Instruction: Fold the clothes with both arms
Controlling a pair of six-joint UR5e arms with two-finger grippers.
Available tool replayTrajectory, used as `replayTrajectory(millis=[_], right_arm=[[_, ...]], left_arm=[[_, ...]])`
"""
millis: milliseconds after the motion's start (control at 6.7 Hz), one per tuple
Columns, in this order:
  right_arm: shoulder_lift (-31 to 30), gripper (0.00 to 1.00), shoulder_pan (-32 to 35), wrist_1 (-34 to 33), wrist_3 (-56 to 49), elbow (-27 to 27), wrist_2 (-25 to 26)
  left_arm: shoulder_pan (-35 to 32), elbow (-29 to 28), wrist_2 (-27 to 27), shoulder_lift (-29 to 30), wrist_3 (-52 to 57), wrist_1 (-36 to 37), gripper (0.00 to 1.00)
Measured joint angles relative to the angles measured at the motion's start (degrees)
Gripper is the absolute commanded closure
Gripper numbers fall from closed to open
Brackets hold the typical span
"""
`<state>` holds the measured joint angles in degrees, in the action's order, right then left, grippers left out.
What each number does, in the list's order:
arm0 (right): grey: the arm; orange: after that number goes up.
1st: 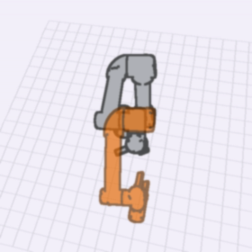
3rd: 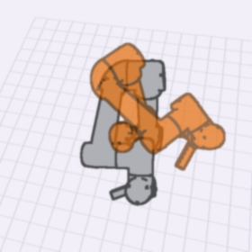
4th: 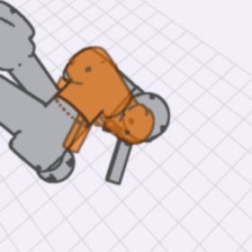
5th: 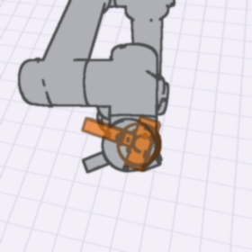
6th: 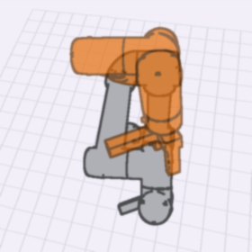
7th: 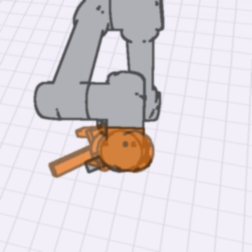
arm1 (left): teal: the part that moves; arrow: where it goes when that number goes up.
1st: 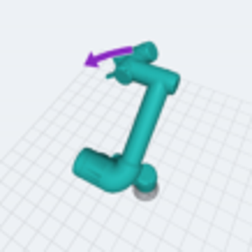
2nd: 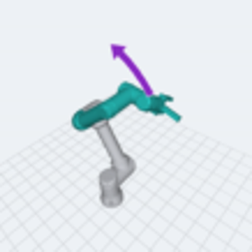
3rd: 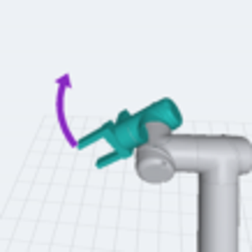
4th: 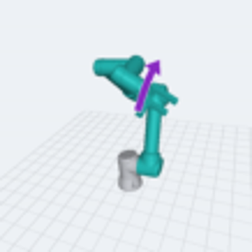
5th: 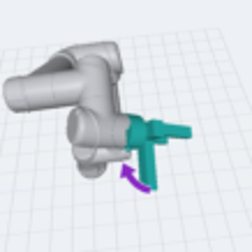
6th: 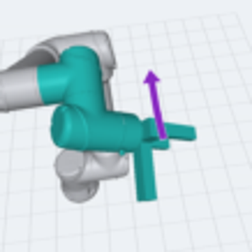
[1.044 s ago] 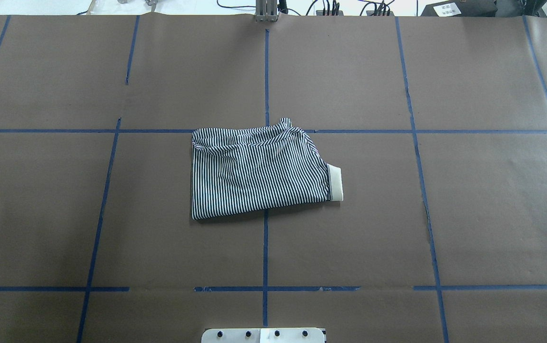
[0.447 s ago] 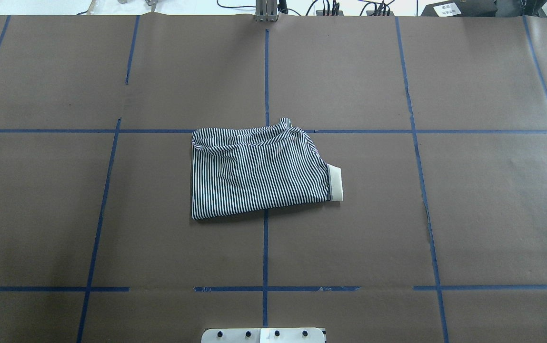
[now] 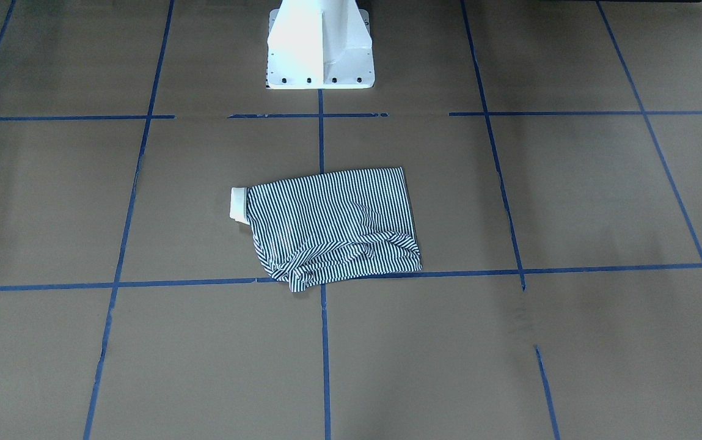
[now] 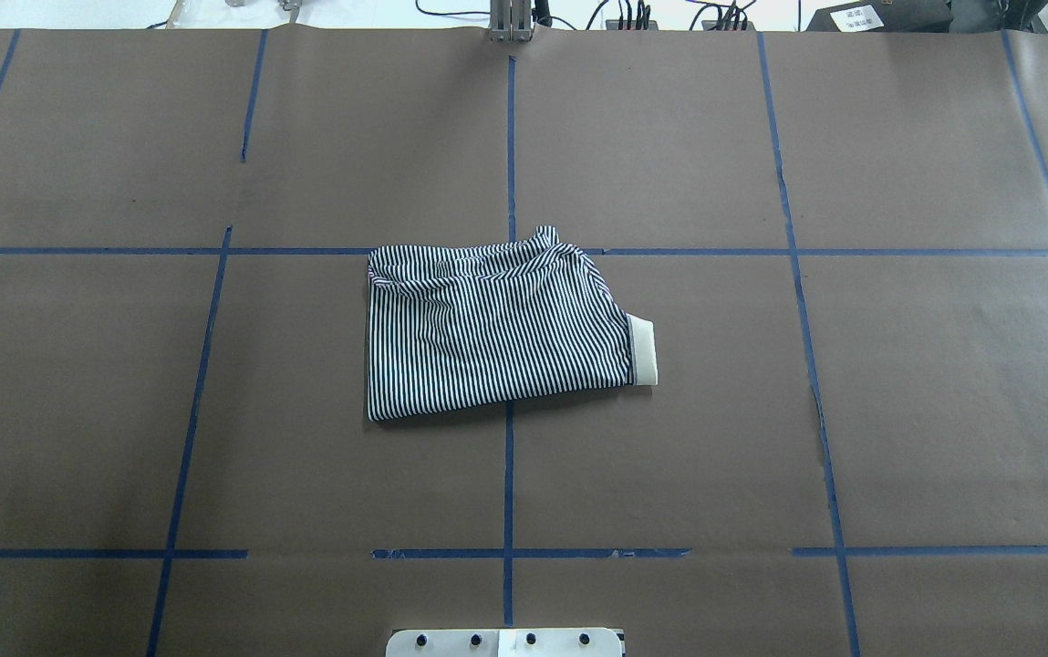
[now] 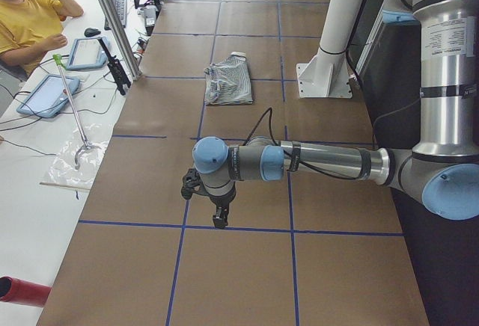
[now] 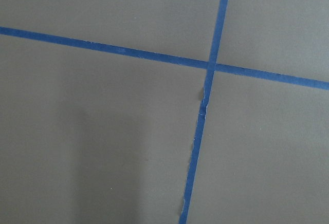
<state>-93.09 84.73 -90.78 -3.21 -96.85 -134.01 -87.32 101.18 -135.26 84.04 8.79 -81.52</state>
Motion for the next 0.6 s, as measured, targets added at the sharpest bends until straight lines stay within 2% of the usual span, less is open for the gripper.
replayTrajectory(millis=[597], right_arm=[[-1.3, 0.0, -0.1, 0.3, 0.0, -0.3, 0.5]], left_arm=[[-0.1, 1.9, 0.0, 0.0, 0.0, 3.4, 0.0]])
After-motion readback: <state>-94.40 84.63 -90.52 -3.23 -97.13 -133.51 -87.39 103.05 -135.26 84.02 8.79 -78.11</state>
